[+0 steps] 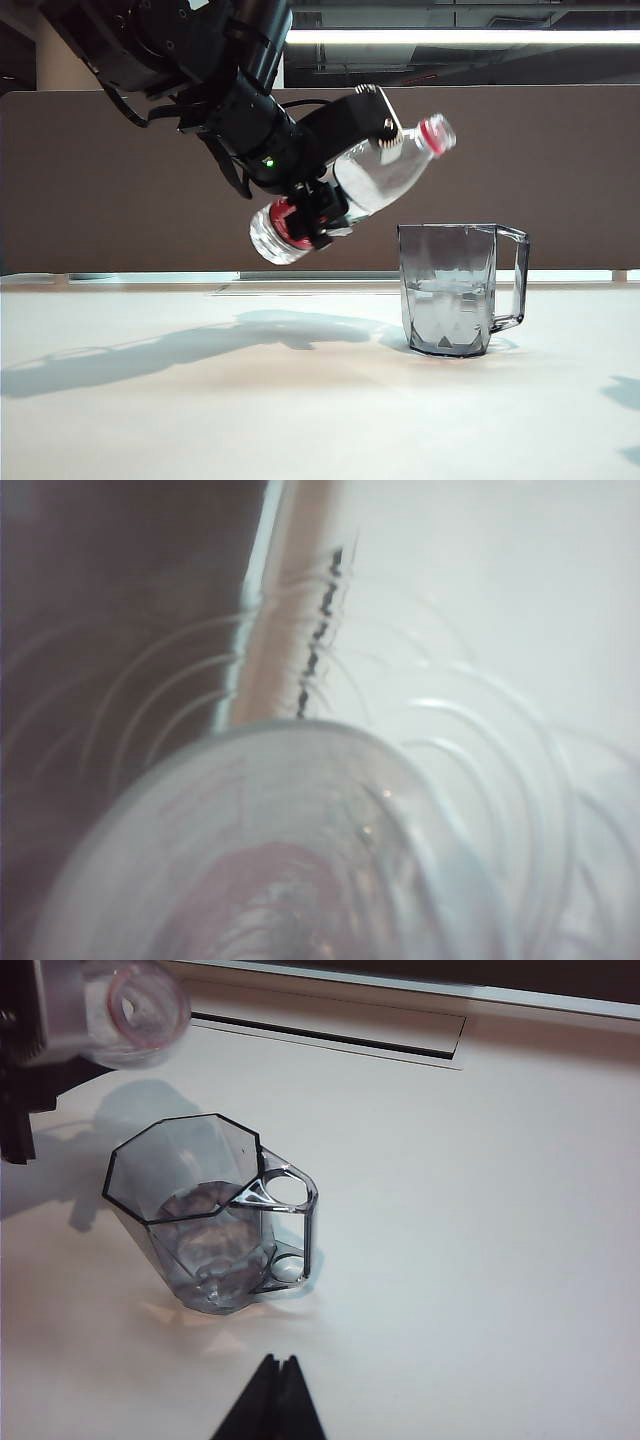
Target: Pick up the mineral water bottle with the left hand on the table and pour water into the mug until it's half full.
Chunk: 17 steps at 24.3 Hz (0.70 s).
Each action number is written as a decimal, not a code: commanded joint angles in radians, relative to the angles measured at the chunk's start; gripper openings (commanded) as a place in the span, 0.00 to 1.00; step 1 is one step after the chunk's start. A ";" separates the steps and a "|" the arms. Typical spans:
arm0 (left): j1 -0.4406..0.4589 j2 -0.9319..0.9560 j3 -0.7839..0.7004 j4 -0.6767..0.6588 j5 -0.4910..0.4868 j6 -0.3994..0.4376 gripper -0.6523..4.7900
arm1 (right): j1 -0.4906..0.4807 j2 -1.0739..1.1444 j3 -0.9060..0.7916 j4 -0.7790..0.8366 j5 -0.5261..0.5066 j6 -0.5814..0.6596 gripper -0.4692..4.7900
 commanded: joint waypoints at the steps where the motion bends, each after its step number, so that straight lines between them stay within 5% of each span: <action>1: 0.001 -0.011 0.008 0.037 0.044 -0.185 0.54 | 0.000 -0.002 0.006 0.018 -0.003 0.000 0.08; 12: 0.095 -0.071 0.007 0.037 0.232 -0.518 0.54 | 0.002 -0.002 0.006 0.018 -0.002 0.000 0.08; 17: 0.141 -0.102 0.006 0.035 0.307 -0.600 0.54 | 0.002 -0.002 0.006 0.018 -0.002 0.000 0.08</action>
